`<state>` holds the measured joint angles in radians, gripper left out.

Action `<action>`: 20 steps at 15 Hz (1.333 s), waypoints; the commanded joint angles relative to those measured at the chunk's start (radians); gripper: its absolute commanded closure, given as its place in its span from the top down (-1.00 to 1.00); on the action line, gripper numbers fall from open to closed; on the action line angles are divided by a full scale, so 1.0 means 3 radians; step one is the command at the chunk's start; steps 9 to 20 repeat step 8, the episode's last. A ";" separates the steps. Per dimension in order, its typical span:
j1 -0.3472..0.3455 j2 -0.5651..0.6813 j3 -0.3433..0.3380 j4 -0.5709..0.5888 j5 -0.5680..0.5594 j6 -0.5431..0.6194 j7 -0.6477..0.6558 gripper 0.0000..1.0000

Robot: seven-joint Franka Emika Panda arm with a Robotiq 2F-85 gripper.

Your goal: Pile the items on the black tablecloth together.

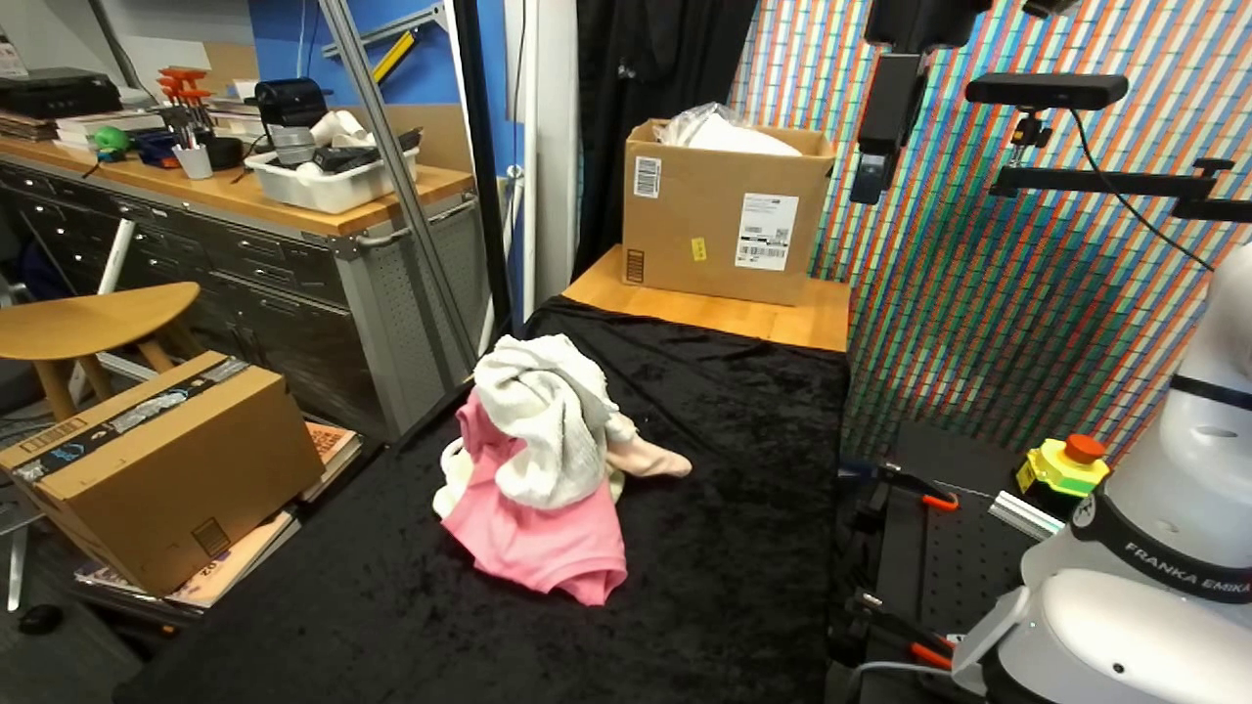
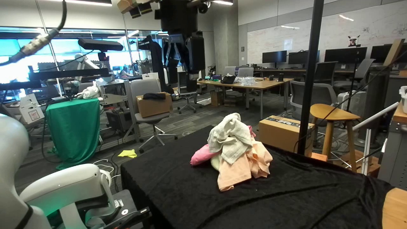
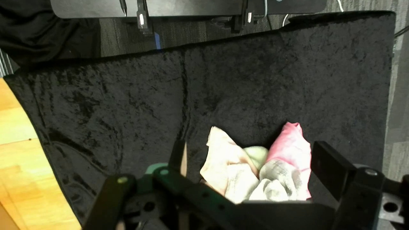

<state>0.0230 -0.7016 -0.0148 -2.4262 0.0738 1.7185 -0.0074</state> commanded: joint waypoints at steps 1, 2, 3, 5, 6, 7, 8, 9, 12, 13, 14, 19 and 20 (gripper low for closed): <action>-0.0021 -0.0277 -0.0060 -0.0311 -0.0095 0.0398 -0.0248 1.00; -0.0029 -0.0306 -0.0086 -0.0369 -0.0097 0.0527 -0.0273 1.00; -0.0044 -0.0329 -0.0109 -0.0423 -0.0113 0.0666 -0.0303 1.00; -0.0060 -0.0312 -0.0212 -0.0491 -0.0115 0.0886 -0.0410 1.00; -0.0032 -0.0213 -0.0129 -0.0376 -0.0069 0.0671 -0.0274 1.00; -0.0042 -0.0219 -0.0167 -0.0411 -0.0071 0.0743 -0.0320 1.00; -0.0050 -0.0219 -0.0192 -0.0430 -0.0071 0.0777 -0.0347 1.00; -0.0050 -0.0219 -0.0192 -0.0430 -0.0071 0.0777 -0.0347 1.00; -0.0050 -0.0219 -0.0192 -0.0430 -0.0071 0.0777 -0.0347 1.00; -0.0050 -0.0219 -0.0192 -0.0430 -0.0071 0.0777 -0.0347 1.00; -0.0050 -0.0219 -0.0192 -0.0430 -0.0071 0.0777 -0.0347 1.00; -0.0050 -0.0219 -0.0192 -0.0430 -0.0071 0.0777 -0.0347 1.00; -0.0050 -0.0219 -0.0192 -0.0430 -0.0071 0.0777 -0.0347 1.00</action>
